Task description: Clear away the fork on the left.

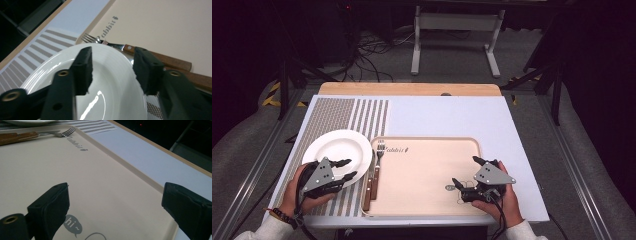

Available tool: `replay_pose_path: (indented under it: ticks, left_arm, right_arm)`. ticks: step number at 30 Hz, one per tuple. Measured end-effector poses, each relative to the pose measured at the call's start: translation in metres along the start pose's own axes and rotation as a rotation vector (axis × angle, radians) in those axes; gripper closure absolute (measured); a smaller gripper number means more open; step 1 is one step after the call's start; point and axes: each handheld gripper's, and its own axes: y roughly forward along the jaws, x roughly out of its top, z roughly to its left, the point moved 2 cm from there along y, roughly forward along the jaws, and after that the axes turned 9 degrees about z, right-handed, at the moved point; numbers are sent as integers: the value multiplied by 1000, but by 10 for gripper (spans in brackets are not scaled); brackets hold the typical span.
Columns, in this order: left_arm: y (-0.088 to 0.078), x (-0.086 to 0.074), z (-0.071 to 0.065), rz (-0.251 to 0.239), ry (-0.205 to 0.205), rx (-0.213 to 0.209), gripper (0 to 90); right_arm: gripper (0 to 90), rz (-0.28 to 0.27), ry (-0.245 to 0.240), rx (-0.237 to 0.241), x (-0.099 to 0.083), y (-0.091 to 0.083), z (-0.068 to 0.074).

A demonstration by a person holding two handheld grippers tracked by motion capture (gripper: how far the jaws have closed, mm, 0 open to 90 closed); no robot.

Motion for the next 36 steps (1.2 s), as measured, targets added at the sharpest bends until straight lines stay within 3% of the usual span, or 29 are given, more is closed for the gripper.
replay_pose_path:
  ticks: [4, 7, 13, 17, 36]
  left_arm:
    - [1, -6, -2, 18, -20, 24, 330]
    - [1, -11, -5, 9, -48, 18, 209]
    - [1, -19, -8, 11, -73, 20, 88]
    - [-1, -24, -8, 10, -80, 15, 77]
    - [-12, -48, -8, 70, -88, 88, 91]
  right_arm:
    - [84, -9, 9, -8, 0, 0, -1]
    - [82, -10, 12, -9, 0, 0, -3]
    - [81, -14, 10, -8, 1, 1, -3]
    - [81, -21, 8, -10, 2, 1, -4]
    - [81, -46, -14, 11, 15, 13, -6]
